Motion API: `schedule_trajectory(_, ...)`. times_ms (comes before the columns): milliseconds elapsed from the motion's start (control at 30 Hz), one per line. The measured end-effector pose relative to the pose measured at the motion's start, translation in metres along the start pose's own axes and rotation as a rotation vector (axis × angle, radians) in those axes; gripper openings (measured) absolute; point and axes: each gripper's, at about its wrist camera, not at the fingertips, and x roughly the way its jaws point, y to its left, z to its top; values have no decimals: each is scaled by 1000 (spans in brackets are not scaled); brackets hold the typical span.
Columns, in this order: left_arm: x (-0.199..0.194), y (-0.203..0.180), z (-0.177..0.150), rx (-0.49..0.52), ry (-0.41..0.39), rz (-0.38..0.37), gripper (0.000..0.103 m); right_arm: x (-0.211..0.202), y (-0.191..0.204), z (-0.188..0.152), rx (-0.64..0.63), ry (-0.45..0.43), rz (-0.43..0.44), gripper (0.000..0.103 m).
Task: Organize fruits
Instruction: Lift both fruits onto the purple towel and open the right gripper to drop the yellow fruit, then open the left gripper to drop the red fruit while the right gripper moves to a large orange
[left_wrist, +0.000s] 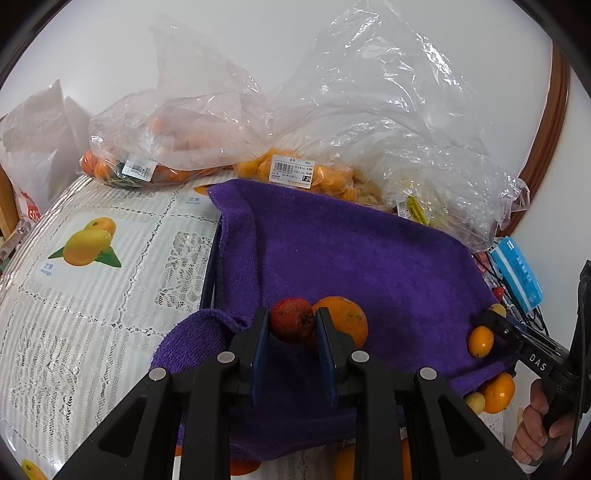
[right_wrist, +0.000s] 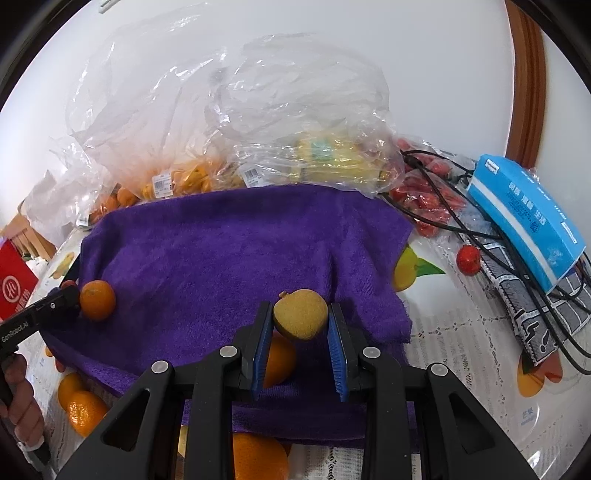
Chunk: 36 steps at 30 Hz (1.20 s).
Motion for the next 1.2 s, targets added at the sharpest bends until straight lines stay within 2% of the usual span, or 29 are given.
schedule_trajectory(233,0,-4,-2,18,-8,-9,24,0,4,-1,-21,6,2,34)
schedule_trajectory(533,-3,-2,-1,12,1,-18,24,1,0,-1,-6,10,-3,36)
schedule_trajectory(667,-6,-1,0,-2,-8,-32,35,-3,1,1,-7,9,-6,43)
schedule_trajectory(800,-10,1,1,-13,-26,-37,38,-11,3,1,-14,-6,-23,46)
schedule_trajectory(1000,-14,3,2,-16,-52,-2,39,-20,10,-1,-24,0,2,48)
schedule_trajectory(1200,-22,3,1,-13,-73,-3,42,-42,14,-24,-30,-36,14,48)
